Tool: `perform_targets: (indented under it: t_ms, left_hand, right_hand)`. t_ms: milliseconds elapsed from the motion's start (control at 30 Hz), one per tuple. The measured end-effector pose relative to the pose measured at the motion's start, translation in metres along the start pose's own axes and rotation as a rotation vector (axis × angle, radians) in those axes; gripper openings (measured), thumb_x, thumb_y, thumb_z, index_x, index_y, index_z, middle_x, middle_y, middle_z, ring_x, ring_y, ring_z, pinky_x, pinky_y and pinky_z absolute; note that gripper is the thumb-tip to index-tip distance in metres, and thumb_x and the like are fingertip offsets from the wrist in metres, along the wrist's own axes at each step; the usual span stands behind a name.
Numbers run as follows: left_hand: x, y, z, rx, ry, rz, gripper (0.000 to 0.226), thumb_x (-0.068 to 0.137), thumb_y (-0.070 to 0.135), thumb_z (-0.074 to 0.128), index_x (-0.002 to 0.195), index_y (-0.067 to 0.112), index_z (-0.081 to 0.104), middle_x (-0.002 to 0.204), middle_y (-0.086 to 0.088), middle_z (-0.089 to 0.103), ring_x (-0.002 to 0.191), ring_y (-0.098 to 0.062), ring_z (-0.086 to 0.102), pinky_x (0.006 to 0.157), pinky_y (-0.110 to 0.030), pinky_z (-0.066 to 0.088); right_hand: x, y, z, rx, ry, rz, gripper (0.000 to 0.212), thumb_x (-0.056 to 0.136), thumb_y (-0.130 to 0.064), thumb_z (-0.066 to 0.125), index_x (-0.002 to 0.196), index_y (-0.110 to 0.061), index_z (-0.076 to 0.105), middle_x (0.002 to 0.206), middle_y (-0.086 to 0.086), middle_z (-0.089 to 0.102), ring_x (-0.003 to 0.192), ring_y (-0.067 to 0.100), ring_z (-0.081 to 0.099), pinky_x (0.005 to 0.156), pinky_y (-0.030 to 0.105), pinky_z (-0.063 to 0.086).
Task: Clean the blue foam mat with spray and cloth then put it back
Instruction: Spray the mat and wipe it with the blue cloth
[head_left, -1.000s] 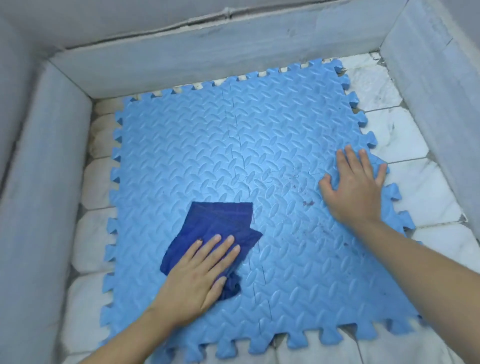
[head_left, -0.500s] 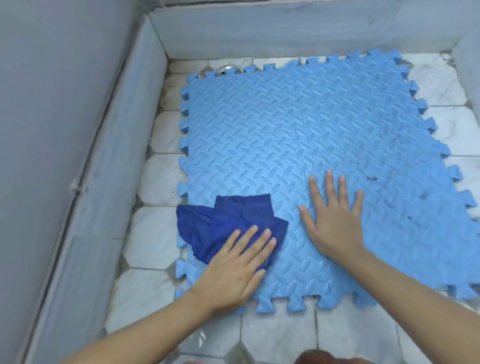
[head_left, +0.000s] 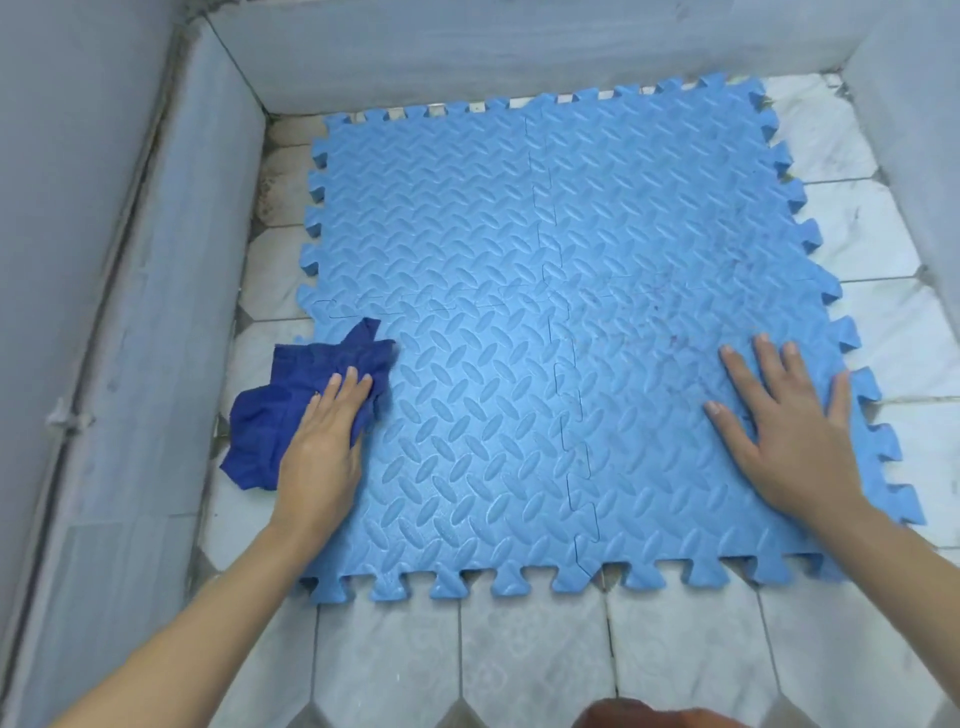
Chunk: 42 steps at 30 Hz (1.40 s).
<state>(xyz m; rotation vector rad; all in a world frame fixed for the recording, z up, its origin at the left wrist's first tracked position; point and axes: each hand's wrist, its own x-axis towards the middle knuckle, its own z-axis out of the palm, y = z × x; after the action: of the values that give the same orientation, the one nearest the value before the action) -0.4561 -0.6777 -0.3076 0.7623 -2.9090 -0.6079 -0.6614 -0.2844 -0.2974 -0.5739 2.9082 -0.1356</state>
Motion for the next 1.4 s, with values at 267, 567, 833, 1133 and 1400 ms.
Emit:
perform_targets:
  t_ms: [267, 567, 833, 1133, 1400]
  left_hand:
    - [-0.062, 0.113, 0.043, 0.048, -0.406, 0.856, 0.053, 0.094, 0.026, 0.044, 0.146, 0.017, 0.037, 0.154, -0.001, 0.033, 0.143, -0.015, 0.028, 0.118, -0.036, 0.017]
    - [-0.014, 0.082, 0.027, 0.365, -0.33, 0.672, 0.062, 0.096, 0.058, 0.026, 0.15, 0.028, 0.029, 0.157, 0.002, 0.029, 0.146, -0.029, 0.019, 0.113, -0.058, 0.018]
    - [-0.002, 0.213, 0.095, 0.257, -0.386, 1.338, 0.051, 0.101, 0.048, 0.026, 0.147, 0.028, 0.035, 0.154, 0.006, 0.034, 0.144, -0.02, 0.027, 0.116, -0.042, 0.015]
    - [0.25, 0.315, 0.127, 0.254, -0.249, 0.546, 0.062, 0.097, 0.057, 0.017, 0.153, 0.03, 0.011, 0.162, 0.002, 0.006, 0.149, -0.023, 0.003, 0.119, -0.045, 0.003]
    - [0.145, 0.268, 0.104, 0.298, -0.416, 1.269, 0.055, 0.101, 0.044, 0.02, 0.152, 0.024, 0.021, 0.16, 0.003, 0.017, 0.148, -0.022, 0.013, 0.117, -0.04, 0.01]
  right_hand:
    - [0.002, 0.001, 0.004, 0.041, 0.03, -0.017, 0.066, 0.094, -0.062, 0.024, 0.155, -0.035, 0.023, 0.164, 0.0, 0.019, 0.152, 0.023, 0.012, 0.118, 0.058, 0.002]
    - [-0.033, 0.062, 0.004, 0.269, 0.15, 0.259, 0.055, 0.097, -0.028, 0.027, 0.15, -0.022, 0.037, 0.161, 0.013, 0.026, 0.147, 0.029, 0.025, 0.119, 0.053, 0.019]
    - [-0.034, 0.065, 0.012, 0.314, 0.185, 0.238, 0.053, 0.1, -0.021, 0.028, 0.152, -0.027, 0.033, 0.163, 0.001, 0.023, 0.15, 0.017, 0.019, 0.119, 0.043, 0.028]
    - [-0.028, 0.066, 0.012, 0.311, 0.213, 0.278, 0.051, 0.102, -0.02, 0.034, 0.15, -0.036, 0.034, 0.161, -0.004, 0.026, 0.141, 0.02, 0.037, 0.101, 0.043, 0.049]
    - [-0.026, 0.07, 0.021, 0.24, 0.279, 0.256, 0.053, 0.094, -0.02, 0.031, 0.146, -0.022, 0.042, 0.154, 0.01, 0.04, 0.134, 0.024, 0.041, 0.112, 0.036, 0.03]
